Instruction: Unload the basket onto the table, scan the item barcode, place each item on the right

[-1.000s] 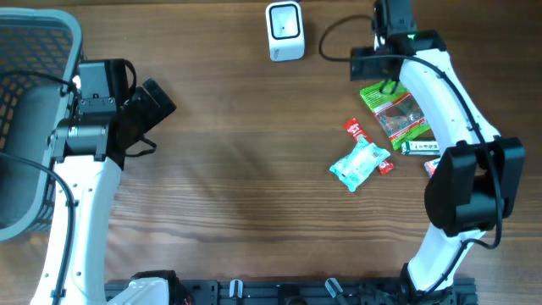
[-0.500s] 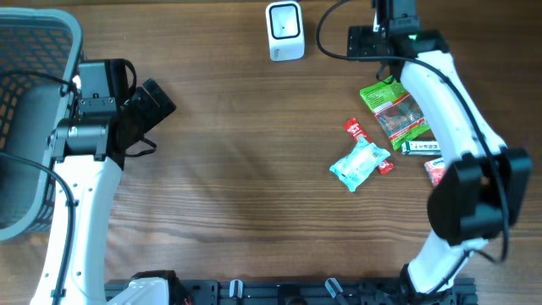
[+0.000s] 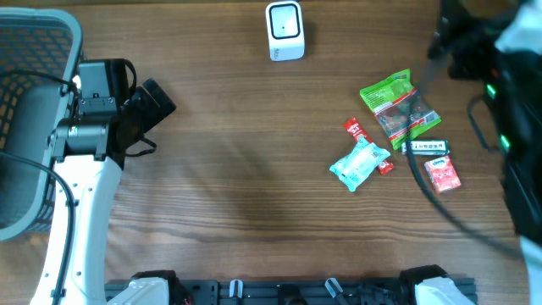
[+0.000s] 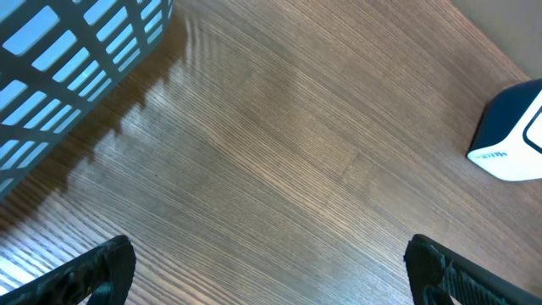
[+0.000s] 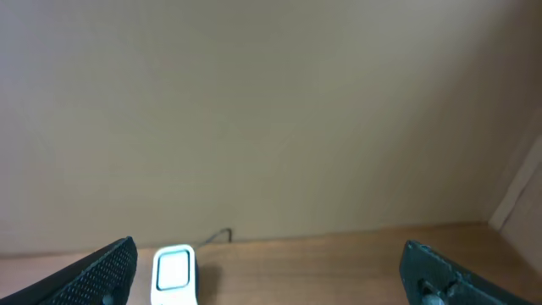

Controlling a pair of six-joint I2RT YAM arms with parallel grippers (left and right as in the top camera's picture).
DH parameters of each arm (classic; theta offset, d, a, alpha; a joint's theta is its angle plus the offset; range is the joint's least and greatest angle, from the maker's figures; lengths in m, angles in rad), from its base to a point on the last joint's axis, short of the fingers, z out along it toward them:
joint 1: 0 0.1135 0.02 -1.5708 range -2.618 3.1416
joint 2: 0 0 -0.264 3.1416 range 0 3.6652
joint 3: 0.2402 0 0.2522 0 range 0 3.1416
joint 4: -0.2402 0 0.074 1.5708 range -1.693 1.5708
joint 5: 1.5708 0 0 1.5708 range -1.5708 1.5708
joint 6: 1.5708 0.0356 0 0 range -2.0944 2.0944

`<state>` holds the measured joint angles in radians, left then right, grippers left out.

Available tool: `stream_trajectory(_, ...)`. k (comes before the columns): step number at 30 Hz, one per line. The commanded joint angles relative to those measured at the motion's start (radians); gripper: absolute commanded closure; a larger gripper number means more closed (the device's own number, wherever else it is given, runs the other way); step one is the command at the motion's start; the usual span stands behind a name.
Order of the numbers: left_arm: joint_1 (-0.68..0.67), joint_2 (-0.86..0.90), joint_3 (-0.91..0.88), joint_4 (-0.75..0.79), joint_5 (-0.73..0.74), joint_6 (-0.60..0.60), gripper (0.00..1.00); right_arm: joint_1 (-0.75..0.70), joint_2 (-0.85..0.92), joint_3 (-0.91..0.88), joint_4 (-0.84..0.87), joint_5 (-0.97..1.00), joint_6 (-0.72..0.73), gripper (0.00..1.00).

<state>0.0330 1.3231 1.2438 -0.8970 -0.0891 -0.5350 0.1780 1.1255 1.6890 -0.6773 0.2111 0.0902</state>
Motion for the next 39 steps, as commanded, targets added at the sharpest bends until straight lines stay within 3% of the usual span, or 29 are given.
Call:
stream_trajectory(1,0.005,0.002,0.009,0.002,-0.016,0.008,0.00,0.002,-0.157,0.005,-0.071,0.013,0.016,0.00)
stream_trajectory(8,0.005,0.002,0.009,0.002,-0.016,0.008,0.00,0.002,-0.426,0.004,-0.430,0.011,0.018,0.00)
stream_trajectory(13,0.005,0.002,0.009,0.002,-0.016,0.008,0.00,0.002,-0.572,-0.017,-0.473,-0.011,0.017,0.00)
stream_trajectory(17,0.005,0.002,0.009,0.002,-0.016,0.008,0.00,0.000,-0.697,-0.165,-0.433,-0.039,0.018,0.00)
stream_trajectory(20,0.005,0.002,0.009,0.002,-0.016,0.008,0.00,0.000,-0.823,-0.364,-0.299,-0.056,0.018,0.00)
stream_trajectory(25,0.005,0.002,0.009,0.002,-0.016,0.008,0.00,0.000,-0.984,-0.723,0.068,-0.064,0.016,0.00)
stream_trajectory(28,0.005,0.002,0.009,0.002,-0.016,0.008,0.00,0.000,-1.100,-1.036,0.502,-0.123,0.015,0.00)
stream_trajectory(32,0.005,0.002,0.009,0.002,-0.016,0.008,0.00,-0.002,-1.120,-1.324,0.902,-0.188,0.021,0.00)
stream_trajectory(36,0.005,0.002,0.009,0.002,-0.016,0.008,0.00,-0.002,-1.122,-1.569,1.093,-0.191,0.079,0.00)
stream_trajectory(39,0.005,0.002,0.009,0.002,-0.016,0.008,0.00,-0.002,-1.122,-1.683,1.106,-0.191,0.147,0.00)
